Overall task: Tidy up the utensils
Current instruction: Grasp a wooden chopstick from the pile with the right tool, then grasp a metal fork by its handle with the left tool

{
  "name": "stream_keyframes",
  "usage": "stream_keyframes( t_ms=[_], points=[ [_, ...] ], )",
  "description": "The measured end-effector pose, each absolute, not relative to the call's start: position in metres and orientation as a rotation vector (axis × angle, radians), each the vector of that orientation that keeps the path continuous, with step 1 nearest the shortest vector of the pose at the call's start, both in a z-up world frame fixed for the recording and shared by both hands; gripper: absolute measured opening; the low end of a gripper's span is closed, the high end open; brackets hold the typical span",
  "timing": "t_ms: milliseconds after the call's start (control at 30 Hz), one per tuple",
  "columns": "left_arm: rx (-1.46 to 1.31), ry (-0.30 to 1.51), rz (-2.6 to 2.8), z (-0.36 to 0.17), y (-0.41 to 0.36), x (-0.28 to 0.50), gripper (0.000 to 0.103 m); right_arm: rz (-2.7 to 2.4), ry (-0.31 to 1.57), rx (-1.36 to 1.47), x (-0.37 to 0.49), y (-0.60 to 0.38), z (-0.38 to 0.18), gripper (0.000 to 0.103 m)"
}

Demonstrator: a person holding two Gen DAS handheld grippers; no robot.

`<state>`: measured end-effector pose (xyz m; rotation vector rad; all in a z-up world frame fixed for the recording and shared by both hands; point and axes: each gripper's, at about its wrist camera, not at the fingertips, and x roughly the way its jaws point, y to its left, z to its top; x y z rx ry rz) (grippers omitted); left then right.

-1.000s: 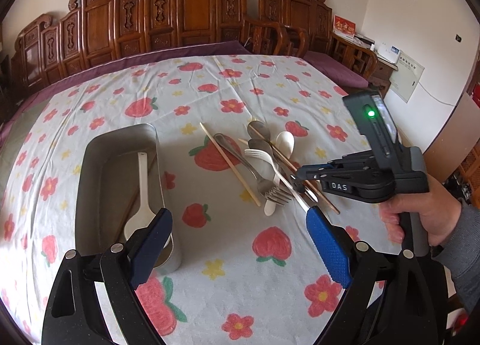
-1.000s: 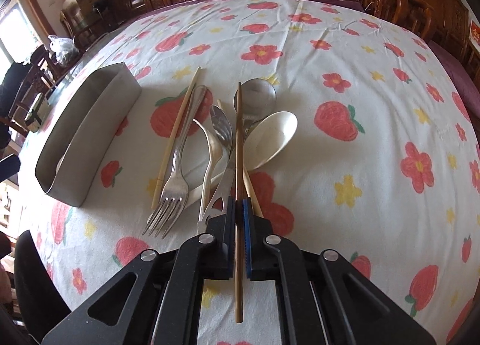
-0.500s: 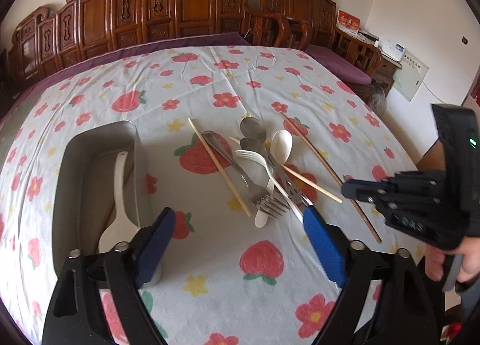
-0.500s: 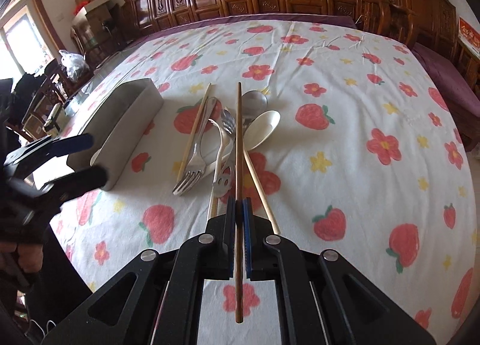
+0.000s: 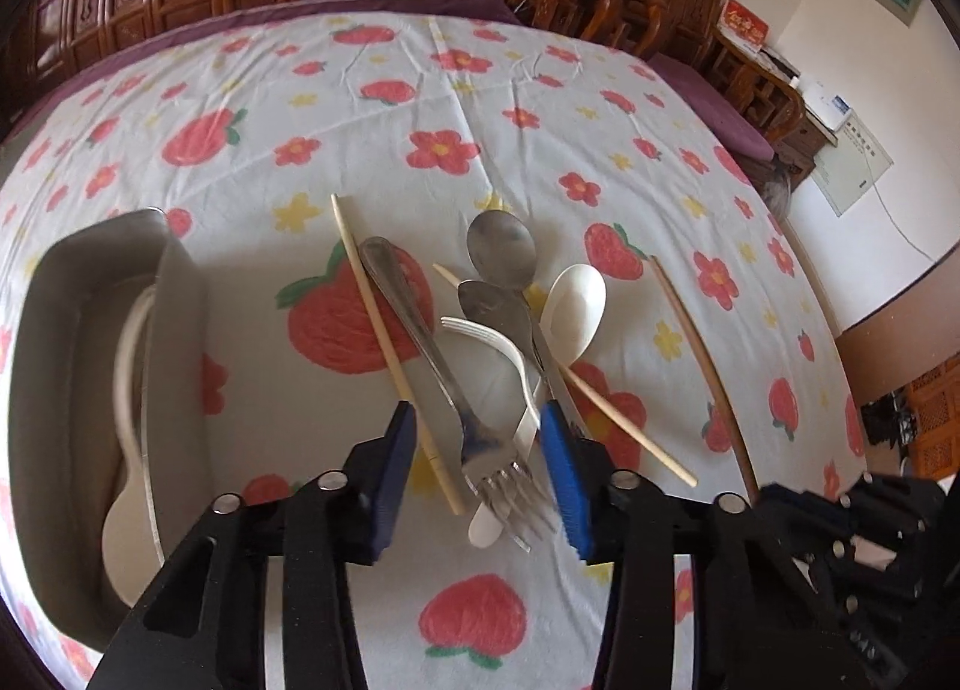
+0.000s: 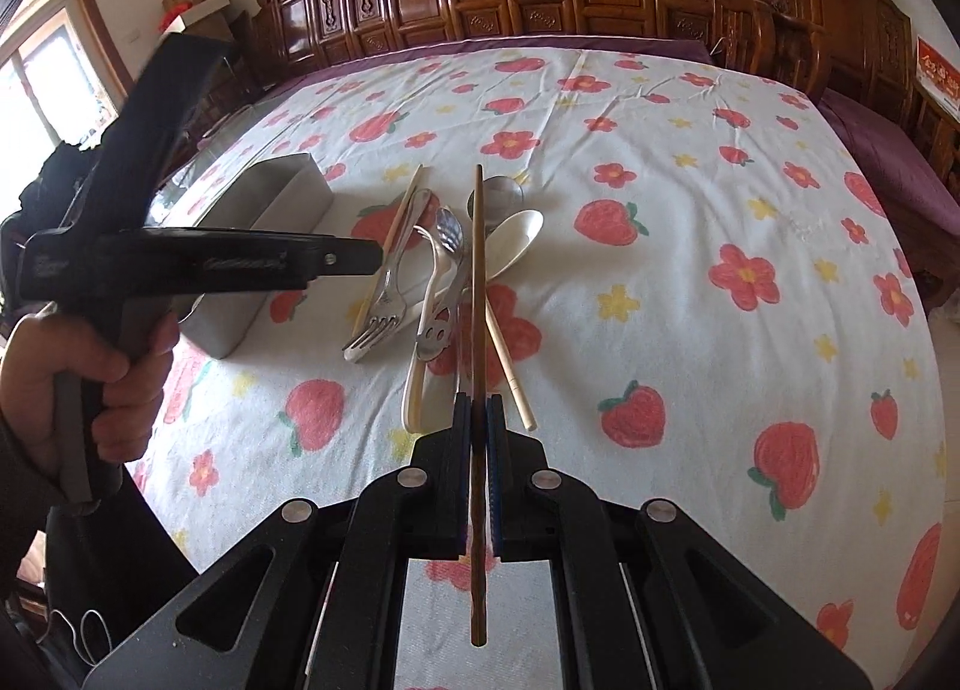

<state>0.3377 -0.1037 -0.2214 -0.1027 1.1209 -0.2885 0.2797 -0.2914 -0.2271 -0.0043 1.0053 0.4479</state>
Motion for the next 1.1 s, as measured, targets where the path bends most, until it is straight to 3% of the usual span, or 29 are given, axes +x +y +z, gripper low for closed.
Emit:
stream_keyframes(
  t_ms=[233,567,633,1100],
  points=[
    [-0.111,1.204,-0.216,-0.234,-0.113,0.363,0.027,0.436,0.996,0.049,0.284,-0.308,-0.223,0.006],
    [-0.030,1.237,-0.133,-0.245,-0.121,0.375,0.026,0.438,0.996,0.084,0.288,-0.315,-0.221,0.006],
    [-0.037,1.254,-0.130,-0.249,-0.120,0.378,0.019,0.441,1.000,0.090,0.289,-0.316,-0.222,0.006],
    [0.012,1.270,-0.094,-0.255,-0.129,0.381,0.019,0.443,1.000,0.084,0.289,-0.313,-0.223,0.006]
  ],
)
